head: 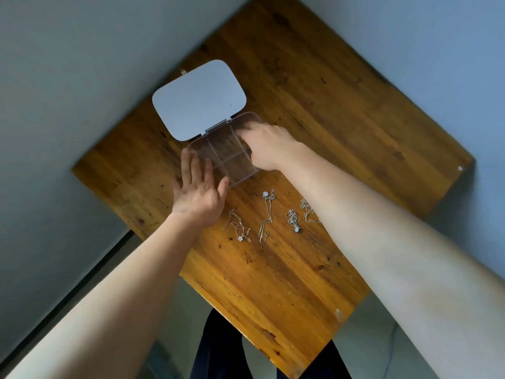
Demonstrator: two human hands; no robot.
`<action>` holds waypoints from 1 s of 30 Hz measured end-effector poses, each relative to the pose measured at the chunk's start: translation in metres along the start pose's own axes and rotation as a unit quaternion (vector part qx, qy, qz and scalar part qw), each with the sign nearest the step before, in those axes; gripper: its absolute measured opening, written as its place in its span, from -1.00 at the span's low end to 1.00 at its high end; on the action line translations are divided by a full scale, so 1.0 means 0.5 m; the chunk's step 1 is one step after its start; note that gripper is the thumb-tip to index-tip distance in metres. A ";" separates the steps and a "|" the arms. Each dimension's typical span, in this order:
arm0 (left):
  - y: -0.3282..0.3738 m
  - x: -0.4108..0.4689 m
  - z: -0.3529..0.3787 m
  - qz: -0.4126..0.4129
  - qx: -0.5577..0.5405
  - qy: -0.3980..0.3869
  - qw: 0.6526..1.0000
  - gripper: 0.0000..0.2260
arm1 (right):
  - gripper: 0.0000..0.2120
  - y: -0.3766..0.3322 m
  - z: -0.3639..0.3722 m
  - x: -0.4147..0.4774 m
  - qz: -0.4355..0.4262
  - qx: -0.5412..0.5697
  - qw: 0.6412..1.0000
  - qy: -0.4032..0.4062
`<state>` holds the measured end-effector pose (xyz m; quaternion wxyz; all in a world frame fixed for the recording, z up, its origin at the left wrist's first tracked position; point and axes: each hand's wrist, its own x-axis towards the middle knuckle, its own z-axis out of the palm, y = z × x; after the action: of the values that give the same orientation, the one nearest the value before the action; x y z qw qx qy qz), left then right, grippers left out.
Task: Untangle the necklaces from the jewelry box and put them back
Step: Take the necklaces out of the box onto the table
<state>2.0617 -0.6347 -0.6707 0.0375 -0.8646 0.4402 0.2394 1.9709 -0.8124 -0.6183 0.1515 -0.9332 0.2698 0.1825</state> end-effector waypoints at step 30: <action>0.007 -0.004 -0.005 -0.011 0.010 0.012 1.000 -0.35 | -0.89 0.026 -0.017 0.022 -0.025 0.093 0.994 0.050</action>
<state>2.0590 -0.6358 -0.6670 0.0436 -0.8718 0.4335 0.2240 1.9747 -0.8310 -0.6176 0.2285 -0.9296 0.2692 0.1059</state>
